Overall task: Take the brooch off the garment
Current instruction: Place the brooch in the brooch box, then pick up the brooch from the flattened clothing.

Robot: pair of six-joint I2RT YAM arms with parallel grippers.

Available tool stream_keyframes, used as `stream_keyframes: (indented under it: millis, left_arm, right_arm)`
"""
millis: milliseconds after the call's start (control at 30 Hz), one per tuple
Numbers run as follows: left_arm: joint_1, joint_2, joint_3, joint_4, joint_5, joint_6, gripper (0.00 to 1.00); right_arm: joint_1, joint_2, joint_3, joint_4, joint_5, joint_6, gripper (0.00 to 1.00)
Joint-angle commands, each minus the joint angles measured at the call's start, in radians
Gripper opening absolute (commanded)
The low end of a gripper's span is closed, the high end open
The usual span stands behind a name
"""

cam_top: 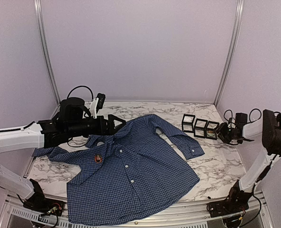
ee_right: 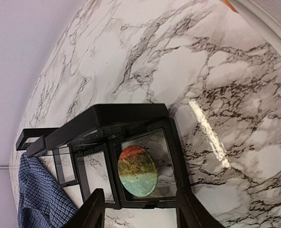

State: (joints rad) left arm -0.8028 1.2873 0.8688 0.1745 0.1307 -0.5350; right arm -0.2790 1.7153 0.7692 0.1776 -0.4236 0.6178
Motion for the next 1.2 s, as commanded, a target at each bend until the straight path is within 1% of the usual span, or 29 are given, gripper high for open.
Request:
stream_keyframes:
  millis: [0, 133, 267, 400, 633, 700, 867, 1033, 1167]
  left_arm:
    - [0.007, 0.012, 0.003, 0.001, -0.012, -0.009, 0.99]
    - [0.007, 0.014, 0.001, -0.013, -0.047, -0.02, 0.99]
    - [0.007, 0.015, -0.002, -0.03, -0.079, -0.031, 0.99]
    - [0.008, 0.009, -0.017, -0.037, -0.118, -0.049, 0.99]
    - [0.023, 0.002, -0.038, -0.068, -0.184, -0.083, 0.99]
    - [0.027, -0.001, -0.044, -0.072, -0.195, -0.095, 0.99]
    - [0.034, -0.009, -0.071, -0.078, -0.229, -0.112, 0.99]
    - [0.043, -0.025, -0.101, -0.089, -0.265, -0.139, 0.99]
    - [0.05, -0.04, -0.112, -0.12, -0.299, -0.149, 0.99]
  right_arm:
    - [-0.008, -0.068, 0.017, -0.057, 0.038, -0.056, 0.51]
    - [0.0, -0.115, 0.0, -0.075, 0.04, -0.084, 0.59]
    - [0.039, -0.165, -0.009, -0.101, 0.057, -0.102, 0.64]
    - [0.102, -0.203, -0.004, -0.135, 0.093, -0.112, 0.65]
    - [0.216, -0.279, -0.003, -0.156, 0.102, -0.09, 0.68]
    - [0.266, -0.297, 0.007, -0.171, 0.118, -0.088, 0.69]
    - [0.451, -0.305, 0.071, -0.225, 0.179, -0.087, 0.7]
    - [0.628, -0.269, 0.148, -0.247, 0.223, -0.087, 0.7]
    - [0.765, -0.207, 0.224, -0.253, 0.247, -0.087, 0.7]
